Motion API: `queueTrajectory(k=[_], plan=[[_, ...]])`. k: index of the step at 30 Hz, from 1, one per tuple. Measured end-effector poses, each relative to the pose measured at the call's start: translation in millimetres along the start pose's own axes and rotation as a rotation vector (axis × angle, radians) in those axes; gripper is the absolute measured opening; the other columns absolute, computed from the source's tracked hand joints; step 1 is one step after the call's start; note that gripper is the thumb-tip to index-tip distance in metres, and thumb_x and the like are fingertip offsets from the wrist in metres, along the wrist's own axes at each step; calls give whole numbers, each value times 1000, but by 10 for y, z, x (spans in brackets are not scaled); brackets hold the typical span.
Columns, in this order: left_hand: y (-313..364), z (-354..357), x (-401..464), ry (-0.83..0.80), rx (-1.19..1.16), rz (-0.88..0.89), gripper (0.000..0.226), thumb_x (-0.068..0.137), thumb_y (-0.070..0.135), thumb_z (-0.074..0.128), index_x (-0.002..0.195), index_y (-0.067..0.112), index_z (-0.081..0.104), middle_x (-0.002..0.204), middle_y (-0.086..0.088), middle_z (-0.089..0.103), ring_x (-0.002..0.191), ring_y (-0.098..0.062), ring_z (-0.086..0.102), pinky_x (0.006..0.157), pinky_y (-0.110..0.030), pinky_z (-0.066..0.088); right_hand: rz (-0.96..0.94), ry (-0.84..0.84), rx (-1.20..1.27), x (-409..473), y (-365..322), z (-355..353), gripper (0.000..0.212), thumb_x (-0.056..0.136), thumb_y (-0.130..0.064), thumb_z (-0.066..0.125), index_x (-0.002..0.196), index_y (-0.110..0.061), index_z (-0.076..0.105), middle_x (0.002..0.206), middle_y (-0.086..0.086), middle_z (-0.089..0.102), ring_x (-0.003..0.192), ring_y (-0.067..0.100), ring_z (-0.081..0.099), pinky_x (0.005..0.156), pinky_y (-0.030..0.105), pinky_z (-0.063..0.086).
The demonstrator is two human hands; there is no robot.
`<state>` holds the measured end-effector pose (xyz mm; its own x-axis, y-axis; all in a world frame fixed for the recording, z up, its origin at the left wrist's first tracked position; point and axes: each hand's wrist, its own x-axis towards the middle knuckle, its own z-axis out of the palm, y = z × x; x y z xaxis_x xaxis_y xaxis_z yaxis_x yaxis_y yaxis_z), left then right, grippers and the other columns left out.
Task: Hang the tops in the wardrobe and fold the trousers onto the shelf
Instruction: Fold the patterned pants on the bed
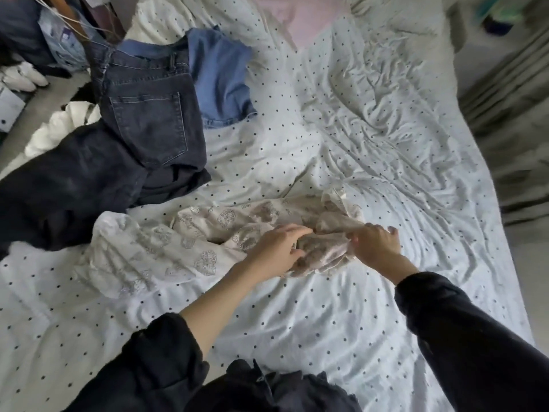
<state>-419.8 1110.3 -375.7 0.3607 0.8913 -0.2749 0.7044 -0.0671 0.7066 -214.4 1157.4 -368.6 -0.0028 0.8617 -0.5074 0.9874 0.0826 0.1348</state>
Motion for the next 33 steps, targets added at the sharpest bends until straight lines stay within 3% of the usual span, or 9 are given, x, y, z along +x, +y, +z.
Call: queueTrajectory(k=[2, 7, 13, 17, 20, 22, 25, 30, 33], plan=[[-365, 9, -139, 125, 124, -89, 56, 92, 12, 55, 143, 22, 35, 145, 6, 36, 135, -13, 31, 115, -30, 19, -55, 88, 73, -50, -95, 64, 26, 95, -16, 43, 113, -20, 62, 122, 4, 57, 114, 23, 52, 107, 44, 29], [-1313, -153, -743, -36, 442, -540, 75, 88, 15, 56, 148, 29, 13, 158, -1, 5, 144, -28, -1, 113, -59, 12, -333, 59, 175, -126, -814, 288, 41, 98, -33, 41, 138, -22, 42, 147, 2, 37, 134, 23, 36, 111, 42, 26], [-1424, -160, -1018, 47, 794, -483, 45, 88, 9, 51, 131, 23, 50, 124, 3, 59, 117, -19, 52, 97, -37, 38, -425, -158, -55, -145, -1446, 484, 64, 93, -39, 54, 147, -28, 20, 153, 1, 24, 141, 25, 22, 111, 51, 24], [-910, -90, -848, 208, 446, -403, 14, 91, 18, 53, 101, 14, 63, 97, 0, 67, 89, -23, 64, 67, -30, 42, -328, -199, 175, 46, -1241, 519, 40, 94, -22, 52, 133, -30, 48, 146, -3, 38, 138, 25, 31, 109, 52, 32], [-632, -100, -559, 428, -101, -347, 17, 90, 18, 59, 74, 12, 54, 65, -4, 58, 57, -18, 54, 53, -27, 35, -224, -128, 558, 108, -1059, 361, 29, 96, -11, 47, 120, -18, 63, 121, 8, 63, 105, 28, 62, 91, 42, 50], [-515, -238, -353, 514, -426, -318, 7, 91, 14, 59, 90, 9, 63, 78, -2, 65, 62, -8, 54, 54, -14, 42, -114, -22, 685, 124, -915, 224, 27, 98, -10, 43, 116, -7, 63, 108, 17, 68, 87, 29, 65, 76, 33, 52], [-603, -472, -163, 392, -527, -333, 33, 94, 7, 53, 126, 5, 53, 120, -2, 58, 108, -11, 55, 85, -5, 38, -85, 119, 762, 79, -741, 138, 27, 97, -16, 47, 119, -9, 63, 107, 12, 69, 56, 11, 54, 45, 11, 40], [-1290, -258, -466, 48, -146, -605, 54, 91, 19, 58, 140, 18, 37, 142, -3, 41, 120, -21, 48, 101, -39, 40, -155, 190, 693, -60, -834, 276, 26, 97, -15, 49, 119, -9, 62, 119, 12, 61, 98, 27, 62, 80, 29, 47], [-1442, -14, -774, 88, -129, -580, 64, 87, 13, 64, 142, 11, 31, 146, -6, 31, 127, -23, 42, 103, -30, 36, -244, 149, 666, -171, -978, 396, 28, 95, -12, 49, 121, -8, 60, 125, 11, 58, 106, 24, 60, 90, 30, 48]])
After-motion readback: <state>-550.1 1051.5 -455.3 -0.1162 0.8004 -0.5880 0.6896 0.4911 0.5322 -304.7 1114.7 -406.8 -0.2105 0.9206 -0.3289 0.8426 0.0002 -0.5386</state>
